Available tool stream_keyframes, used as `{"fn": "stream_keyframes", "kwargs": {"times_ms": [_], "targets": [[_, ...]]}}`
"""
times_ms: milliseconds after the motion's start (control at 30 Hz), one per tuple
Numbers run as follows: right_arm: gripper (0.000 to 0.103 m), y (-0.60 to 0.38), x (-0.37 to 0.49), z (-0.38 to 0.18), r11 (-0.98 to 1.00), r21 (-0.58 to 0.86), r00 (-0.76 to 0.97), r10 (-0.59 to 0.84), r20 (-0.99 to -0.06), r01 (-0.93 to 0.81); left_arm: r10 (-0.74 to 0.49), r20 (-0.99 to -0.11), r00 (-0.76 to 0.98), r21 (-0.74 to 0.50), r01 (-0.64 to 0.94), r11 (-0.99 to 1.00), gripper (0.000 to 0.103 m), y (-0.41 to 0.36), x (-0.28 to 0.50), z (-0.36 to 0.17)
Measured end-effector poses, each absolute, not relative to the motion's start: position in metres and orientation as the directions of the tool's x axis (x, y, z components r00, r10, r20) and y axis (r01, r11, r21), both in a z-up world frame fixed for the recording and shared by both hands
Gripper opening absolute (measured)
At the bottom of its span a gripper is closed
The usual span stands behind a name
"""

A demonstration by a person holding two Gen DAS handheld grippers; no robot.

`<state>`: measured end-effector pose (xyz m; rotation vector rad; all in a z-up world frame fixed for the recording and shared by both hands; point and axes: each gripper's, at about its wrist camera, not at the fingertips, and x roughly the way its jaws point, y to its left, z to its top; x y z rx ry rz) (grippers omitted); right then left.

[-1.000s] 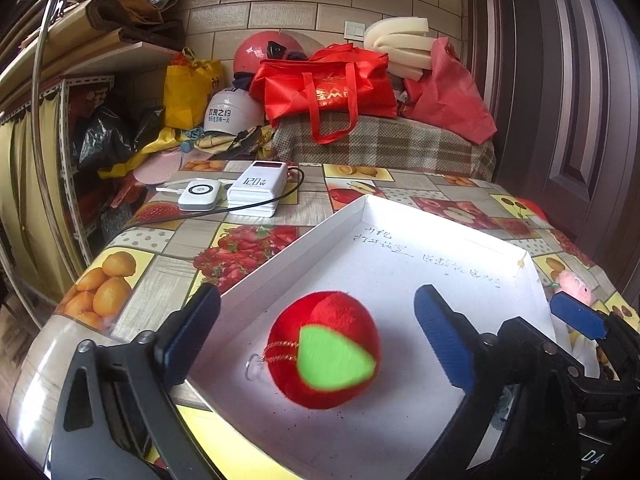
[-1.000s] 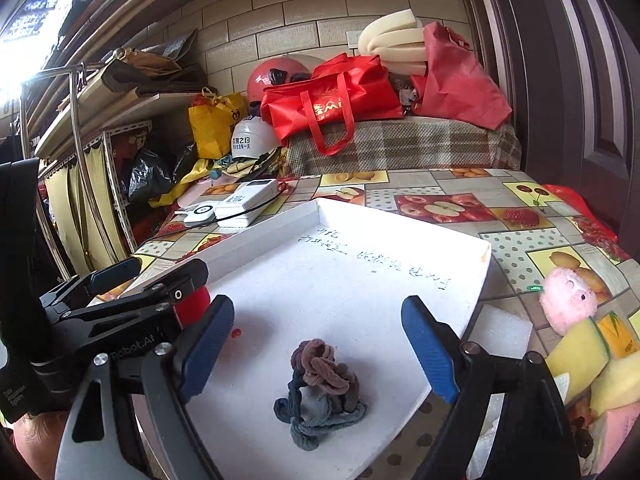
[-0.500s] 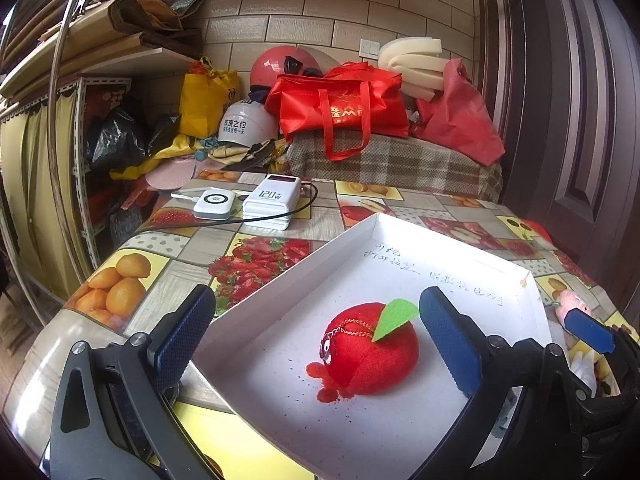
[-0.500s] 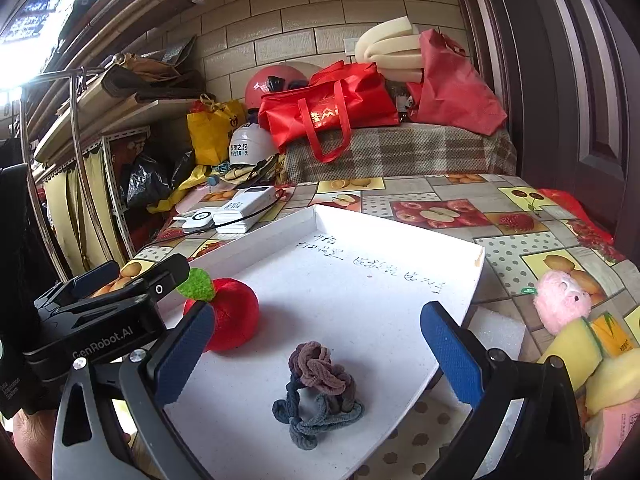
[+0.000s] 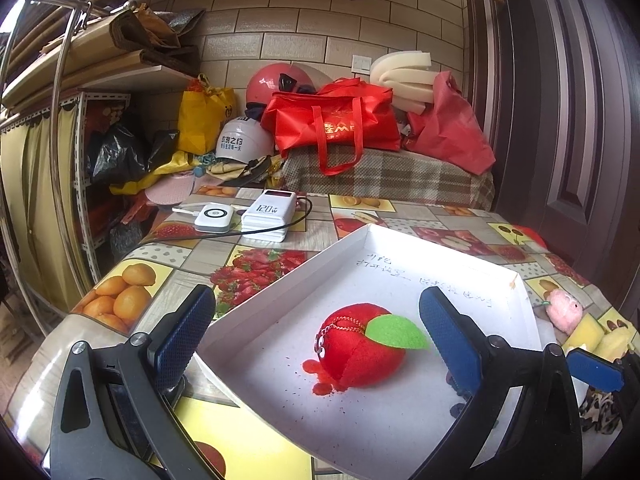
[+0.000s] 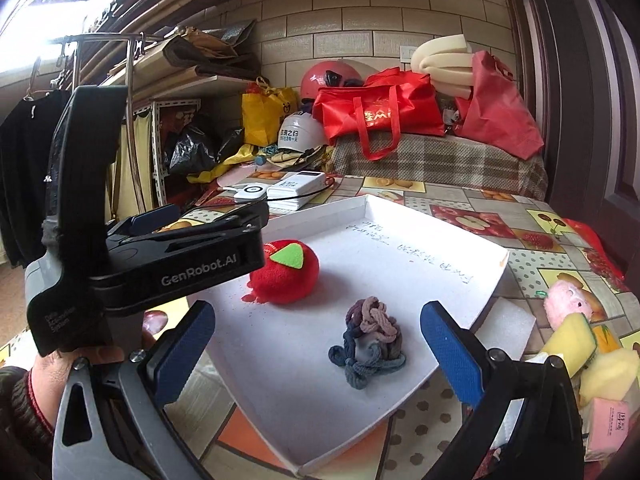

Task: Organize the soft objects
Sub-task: 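Grasp the white foam sheet with left tool while right tool grasps pink tissue pack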

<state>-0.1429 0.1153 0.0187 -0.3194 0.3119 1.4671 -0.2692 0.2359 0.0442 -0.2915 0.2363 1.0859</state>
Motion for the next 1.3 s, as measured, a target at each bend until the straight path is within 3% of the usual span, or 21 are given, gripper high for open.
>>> {"fn": "stream_keyframes", "kwargs": {"times_ms": [233, 500, 633, 800, 1133, 1300], "targets": [[0.103, 0.074, -0.121, 0.023, 0.075, 0.017, 0.063, 0.922, -0.383, -0.997, 0.796, -0.316, 0.515, -0.053, -0.848, 0.528, 0.103, 0.2, -0.258, 0.044], [0.103, -0.009, -0.026, 0.033, 0.387, -0.005, 0.371, 0.882, -0.291, -0.922, 0.505, -0.382, 0.774, -0.004, -0.548, 0.837, 0.103, 0.118, -0.203, 0.043], [0.103, -0.03, 0.033, 0.027, 0.502, 0.075, 0.435, 0.806, -0.402, -0.861, 0.346, -0.459, 0.818, -0.011, -0.395, 0.919, 0.103, 0.081, -0.166, 0.04], [0.103, -0.021, 0.065, 0.004, 0.525, 0.134, 0.364, 0.731, -0.578, -0.841, 0.244, -0.566, 0.787, -0.019, -0.309, 0.951, 0.103, 0.063, -0.133, 0.031], [0.102, 0.012, 0.059, -0.007, 0.497, 0.112, 0.302, 0.675, -0.673, -0.861, 0.198, -0.692, 0.694, 0.066, -0.212, 0.975, 0.103, 0.036, -0.096, 0.009], [0.102, 0.02, 0.063, -0.013, 0.51, 0.111, 0.29, 0.64, -0.711, -0.853, 0.166, -0.732, 0.66, 0.009, -0.235, 0.972, 0.102, 0.05, -0.088, 0.001]]}}
